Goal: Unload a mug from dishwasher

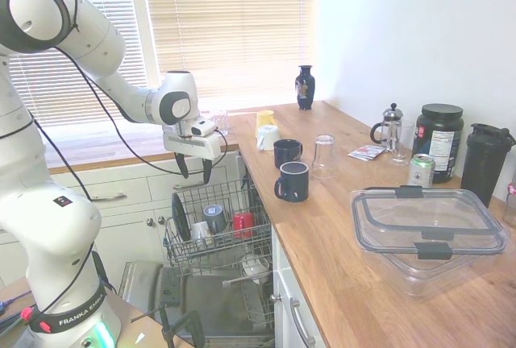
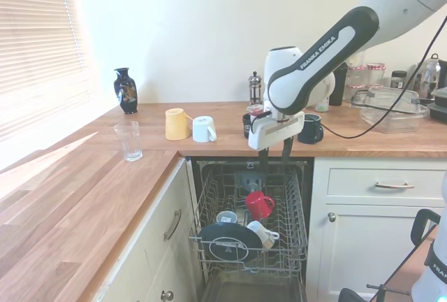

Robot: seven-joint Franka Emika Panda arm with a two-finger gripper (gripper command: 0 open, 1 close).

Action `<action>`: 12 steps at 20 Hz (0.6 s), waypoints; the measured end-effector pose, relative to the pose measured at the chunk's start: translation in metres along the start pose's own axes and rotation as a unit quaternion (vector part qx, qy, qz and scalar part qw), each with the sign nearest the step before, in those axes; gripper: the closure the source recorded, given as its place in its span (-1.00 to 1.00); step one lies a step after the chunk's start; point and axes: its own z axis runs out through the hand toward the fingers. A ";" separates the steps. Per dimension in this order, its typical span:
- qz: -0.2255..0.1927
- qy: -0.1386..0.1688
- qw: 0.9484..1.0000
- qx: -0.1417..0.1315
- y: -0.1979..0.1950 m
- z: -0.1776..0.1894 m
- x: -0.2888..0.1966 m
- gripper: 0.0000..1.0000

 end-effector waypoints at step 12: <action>-0.058 -0.015 0.997 -0.052 -0.047 0.061 0.007 -1.00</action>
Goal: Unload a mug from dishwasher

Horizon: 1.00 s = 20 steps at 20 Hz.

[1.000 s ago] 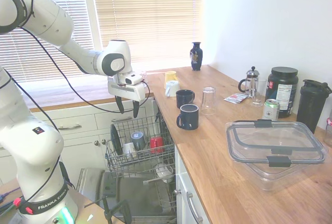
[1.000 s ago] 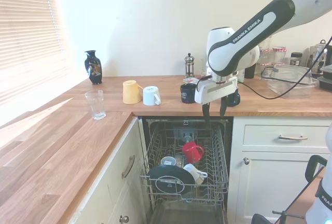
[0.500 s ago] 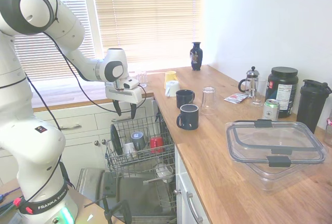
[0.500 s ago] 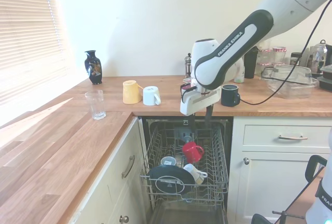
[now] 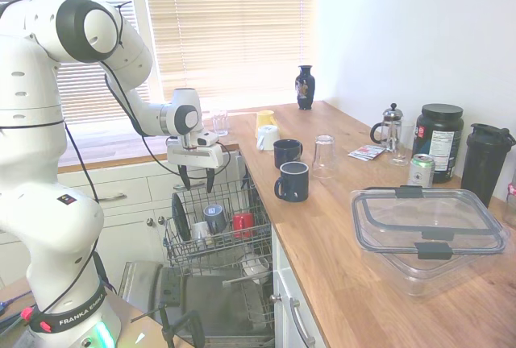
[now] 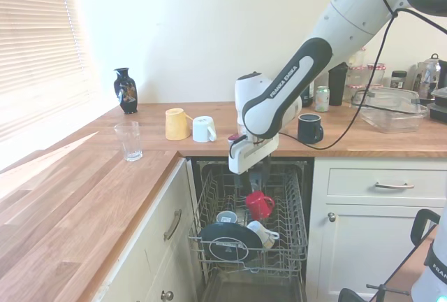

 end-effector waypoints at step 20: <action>-0.089 0.005 0.996 0.001 -0.023 0.082 0.013 -1.00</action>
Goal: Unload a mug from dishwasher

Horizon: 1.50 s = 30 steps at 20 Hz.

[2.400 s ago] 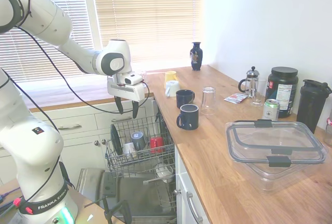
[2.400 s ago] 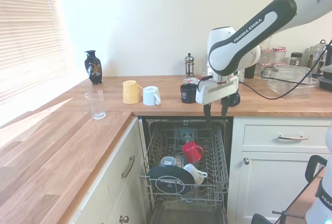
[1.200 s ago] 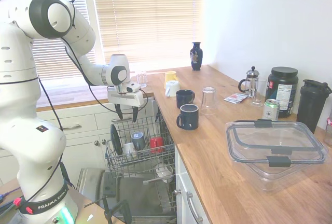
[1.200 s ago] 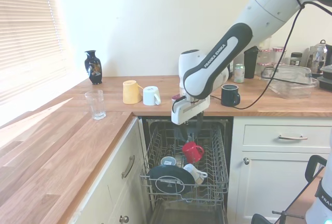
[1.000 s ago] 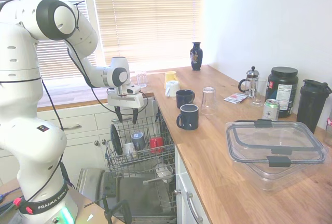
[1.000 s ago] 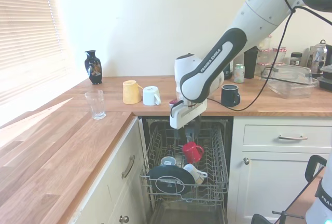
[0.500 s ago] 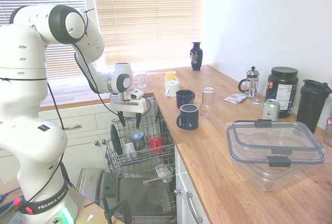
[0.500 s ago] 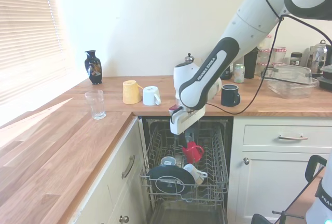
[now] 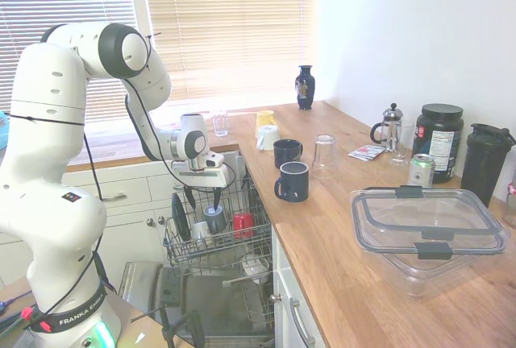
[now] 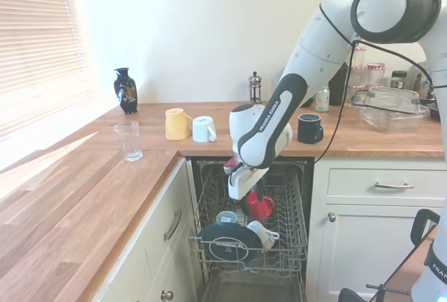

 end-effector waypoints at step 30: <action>-0.047 -0.014 0.999 -0.014 -0.061 0.105 0.028 -1.00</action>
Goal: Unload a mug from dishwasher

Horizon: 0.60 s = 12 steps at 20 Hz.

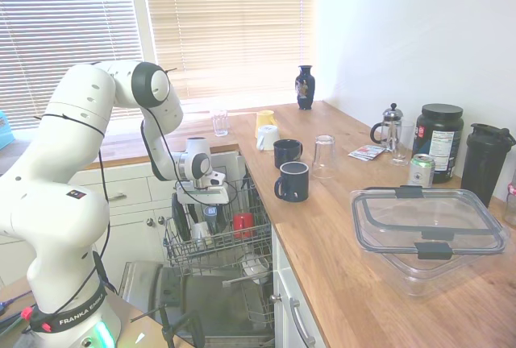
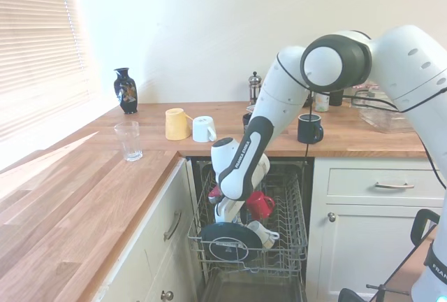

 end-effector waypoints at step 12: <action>-0.014 -0.001 1.000 -0.003 0.001 0.022 0.019 -1.00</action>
